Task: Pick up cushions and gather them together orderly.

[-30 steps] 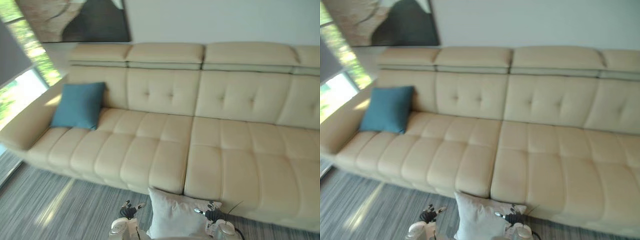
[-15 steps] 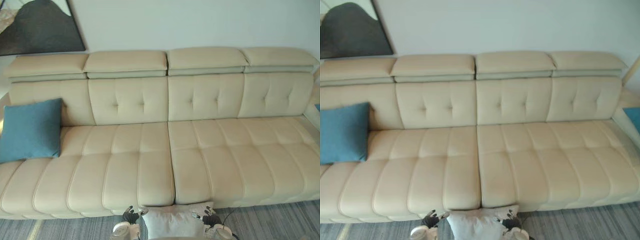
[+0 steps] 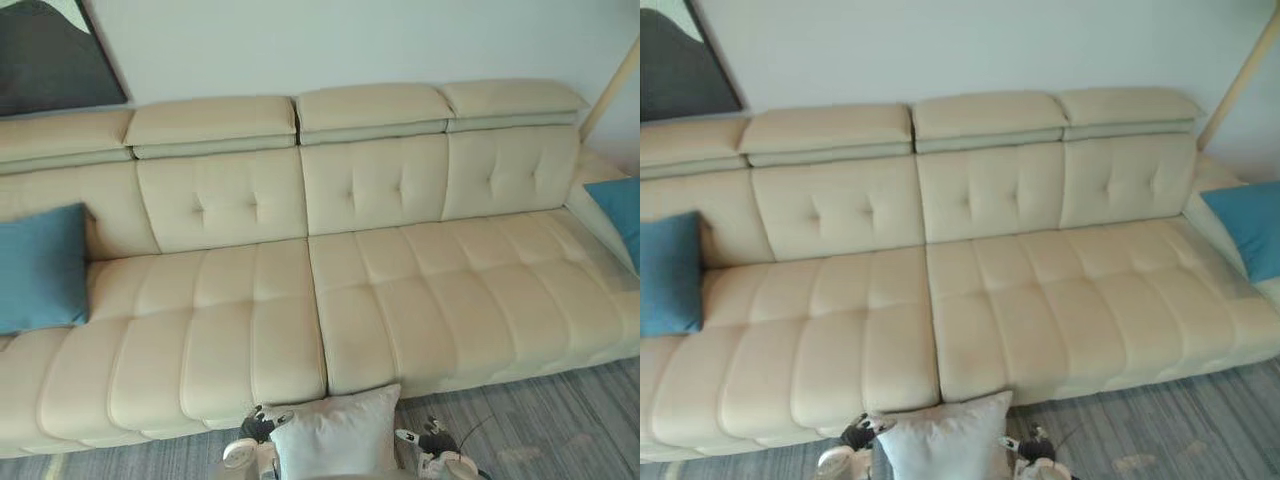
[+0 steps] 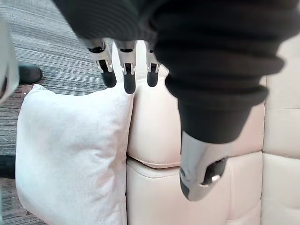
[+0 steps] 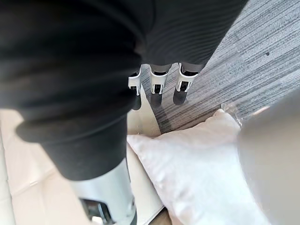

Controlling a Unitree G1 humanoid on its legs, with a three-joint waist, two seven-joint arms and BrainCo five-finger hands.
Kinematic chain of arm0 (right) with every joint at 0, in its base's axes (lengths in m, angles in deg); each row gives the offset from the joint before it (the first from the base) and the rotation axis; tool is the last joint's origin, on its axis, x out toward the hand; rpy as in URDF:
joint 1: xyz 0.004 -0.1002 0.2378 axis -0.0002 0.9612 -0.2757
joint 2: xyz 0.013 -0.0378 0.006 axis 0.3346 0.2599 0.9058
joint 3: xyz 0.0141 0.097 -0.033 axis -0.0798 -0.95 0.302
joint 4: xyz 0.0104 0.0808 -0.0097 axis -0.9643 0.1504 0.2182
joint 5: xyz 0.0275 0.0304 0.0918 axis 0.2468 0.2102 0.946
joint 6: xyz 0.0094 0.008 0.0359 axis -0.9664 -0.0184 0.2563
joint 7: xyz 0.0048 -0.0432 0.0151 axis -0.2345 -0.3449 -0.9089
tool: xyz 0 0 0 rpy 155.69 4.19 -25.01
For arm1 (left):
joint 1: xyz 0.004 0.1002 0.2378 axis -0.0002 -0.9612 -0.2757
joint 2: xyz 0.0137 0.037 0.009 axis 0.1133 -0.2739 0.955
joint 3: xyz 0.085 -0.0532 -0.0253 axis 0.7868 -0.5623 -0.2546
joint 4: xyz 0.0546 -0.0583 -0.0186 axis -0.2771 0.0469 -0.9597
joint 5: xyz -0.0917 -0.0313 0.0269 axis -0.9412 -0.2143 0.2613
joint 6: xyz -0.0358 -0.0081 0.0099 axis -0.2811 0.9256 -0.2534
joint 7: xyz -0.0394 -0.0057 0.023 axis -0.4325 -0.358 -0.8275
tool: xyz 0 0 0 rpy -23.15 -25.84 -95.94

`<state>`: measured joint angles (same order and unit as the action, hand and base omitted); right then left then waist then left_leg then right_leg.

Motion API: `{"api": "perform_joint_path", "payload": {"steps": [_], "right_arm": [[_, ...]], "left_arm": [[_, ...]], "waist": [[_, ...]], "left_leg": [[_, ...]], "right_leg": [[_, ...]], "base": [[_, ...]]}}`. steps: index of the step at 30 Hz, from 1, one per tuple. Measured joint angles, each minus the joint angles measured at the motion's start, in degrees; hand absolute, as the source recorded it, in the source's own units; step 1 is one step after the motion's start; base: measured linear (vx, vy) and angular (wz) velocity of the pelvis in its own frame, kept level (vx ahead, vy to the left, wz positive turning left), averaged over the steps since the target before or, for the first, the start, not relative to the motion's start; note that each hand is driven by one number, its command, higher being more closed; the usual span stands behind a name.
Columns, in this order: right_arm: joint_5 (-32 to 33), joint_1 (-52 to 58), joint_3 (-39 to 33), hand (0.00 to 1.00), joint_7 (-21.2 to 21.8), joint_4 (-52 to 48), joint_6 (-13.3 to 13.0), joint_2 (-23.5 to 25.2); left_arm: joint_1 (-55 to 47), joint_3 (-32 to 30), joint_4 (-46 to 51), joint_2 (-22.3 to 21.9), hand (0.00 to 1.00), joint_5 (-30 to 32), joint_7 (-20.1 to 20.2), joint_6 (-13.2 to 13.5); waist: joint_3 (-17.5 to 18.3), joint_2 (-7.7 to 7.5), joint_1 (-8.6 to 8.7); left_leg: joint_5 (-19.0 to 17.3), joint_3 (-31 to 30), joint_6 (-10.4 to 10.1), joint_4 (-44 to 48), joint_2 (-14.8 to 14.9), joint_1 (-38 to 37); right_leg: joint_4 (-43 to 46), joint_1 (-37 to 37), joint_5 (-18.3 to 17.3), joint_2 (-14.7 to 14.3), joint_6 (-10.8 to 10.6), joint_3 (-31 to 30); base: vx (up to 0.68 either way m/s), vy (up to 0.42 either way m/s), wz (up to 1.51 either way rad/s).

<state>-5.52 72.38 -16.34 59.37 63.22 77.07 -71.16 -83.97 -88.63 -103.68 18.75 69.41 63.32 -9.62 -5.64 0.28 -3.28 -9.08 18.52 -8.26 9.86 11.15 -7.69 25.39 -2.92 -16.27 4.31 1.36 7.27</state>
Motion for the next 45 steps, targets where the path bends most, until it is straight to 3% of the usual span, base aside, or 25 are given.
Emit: {"api": "perform_joint_path", "payload": {"steps": [1,3,6,9,16,19,21,23,24,26,29,32,40,45], "right_arm": [[0.0,0.2,0.0,0.0,0.0,0.0,0.0,0.4],[-0.2,0.4,0.0,0.0,0.0,0.6,0.8,-0.3],[-1.1,0.3,0.1,0.0,-0.2,0.8,0.9,-0.4],[-1.2,0.4,-0.6,0.0,-0.4,2.6,0.9,-0.8],[-1.1,1.5,-4.2,0.0,-0.5,2.7,0.9,-1.0],[-1.0,1.4,-5.5,0.0,-0.4,2.2,0.9,-0.6],[-1.0,1.2,-5.9,0.0,-0.6,1.7,0.8,-0.4],[0.1,-0.2,-5.3,0.0,-1.0,-0.1,0.6,-0.6],[0.4,-0.7,-5.3,0.0,-1.2,-0.2,0.6,-0.6],[2.6,-4.4,-6.3,0.0,-2.6,-0.4,0.0,-0.7],[5.2,-7.5,-8.0,0.0,-4.0,-2.3,-0.4,-0.5],[8.2,-12.4,-14.6,0.0,-5.4,-2.5,-1.5,-0.5],[13.7,-22.4,-18.3,0.0,-7.4,-4.8,-2.5,-3.1],[13.7,-29.0,-15.8,0.0,-7.5,-7.6,-2.8,-6.1]], "left_arm": [[0.1,0.1,0.2,0.7,0.0,0.0,0.0,-0.1],[-0.6,0.1,-0.1,1.2,0.0,-0.8,-0.1,-0.1],[-1.4,0.5,-0.1,1.6,0.0,-1.1,-0.7,-0.1],[-1.0,1.9,-0.6,2.5,0.0,-1.1,-1.0,0.0],[-0.9,2.3,-1.2,2.5,0.0,-1.0,-1.0,0.0],[-0.9,2.4,-1.1,2.5,0.0,-1.0,-1.0,0.0],[-0.5,2.7,-0.9,2.8,0.0,-1.0,-1.1,0.0],[2.1,3.4,-0.3,3.8,0.0,-1.3,-1.8,0.0],[2.4,3.4,-0.2,3.9,0.0,-1.6,-2.0,0.0],[5.8,3.2,0.8,4.9,0.0,-3.6,-3.5,0.0],[9.1,1.5,1.3,6.0,0.0,-6.5,-5.3,0.1],[13.6,-3.4,2.6,6.1,0.0,-10.1,-7.3,0.2],[23.3,-6.6,7.1,7.0,0.0,-14.8,-8.6,1.3],[29.4,-1.1,9.8,11.3,0.0,-16.2,-8.6,1.2]], "waist": [[-0.1,-1.11,0.19],[0.9,0.48,-0.54],[0.9,0.9,-0.33],[0.5,0.0,0.0],[0.3,0.26,0.32],[0.0,0.32,0.42],[-0.7,0.01,0.4],[-3.9,-0.37,0.7],[-4.3,-0.27,0.74],[-8.2,-0.52,0.57],[-10.0,-1.12,0.39],[-11.8,-1.29,0.33],[-12.3,-1.74,0.18],[-13.7,-1.86,0.3]], "left_leg": [[-0.3,-0.6,-0.4,0.7,-0.8,0.4],[-0.3,-1.7,-1.2,1.6,2.0,1.6],[0.7,-2.4,-2.5,1.3,3.3,1.7],[3.1,-6.0,-1.9,0.7,2.4,2.3],[4.0,-7.4,-1.0,2.9,-0.7,3.6],[1.6,-6.9,0.9,2.8,-1.9,4.0],[-0.8,-6.7,0.4,5.1,-2.8,6.1],[-5.8,-6.7,1.5,17.4,-2.6,14.9],[-6.6,-6.8,1.8,19.8,-2.5,16.8],[-11.6,-6.7,2.9,32.8,-0.9,27.5],[-15.1,-6.7,3.8,43.2,0.8,37.9],[-18.5,-6.8,5.1,53.5,3.0,48.2],[-19.4,-7.2,5.7,63.2,6.2,68.5],[-19.1,-8.2,6.2,67.0,7.4,77.8]], "right_leg": [[-0.6,0.4,-1.3,0.8,-2.3,-1.3],[-5.6,2.5,0.9,-3.1,-1.8,-1.5],[-7.8,3.6,2.1,-4.7,-0.9,-0.9],[-8.9,4.4,2.3,-4.2,-0.6,0.9],[-7.3,3.8,2.0,-1.1,-1.1,0.5],[-4.3,1.7,0.7,0.4,-3.2,0.0],[-0.4,-1.4,-0.2,1.7,-3.9,-0.7],[8.0,-8.7,-1.9,3.6,-4.5,-1.9],[9.6,-10.2,-2.2,3.8,-4.6,-2.2],[19.3,-20.3,-4.3,3.9,-5.1,-4.4],[28.0,-30.6,-6.2,3.7,-5.2,-6.0],[36.3,-41.3,-7.3,2.7,-5.1,-7.8],[43.4,-61.9,-5.0,1.5,-5.0,-8.8],[46.5,-70.9,-3.8,0.9,-5.0,-8.7]], "base": [[0.05,-0.091,0.2],[0.01,-0.117,0.04],[0.01,-0.101,0.08],[-0.09,-0.086,0.32],[-0.08,0.03,0.06],[-0.11,0.141,-0.01],[-0.1,0.146,-0.02],[-0.17,0.138,-0.09],[-0.18,0.126,-0.15],[-0.2,0.114,-0.19],[-0.23,0.07,-0.2],[-0.21,0.054,-0.23],[-0.17,0.031,-0.17],[-0.08,-0.027,-0.06]]}}
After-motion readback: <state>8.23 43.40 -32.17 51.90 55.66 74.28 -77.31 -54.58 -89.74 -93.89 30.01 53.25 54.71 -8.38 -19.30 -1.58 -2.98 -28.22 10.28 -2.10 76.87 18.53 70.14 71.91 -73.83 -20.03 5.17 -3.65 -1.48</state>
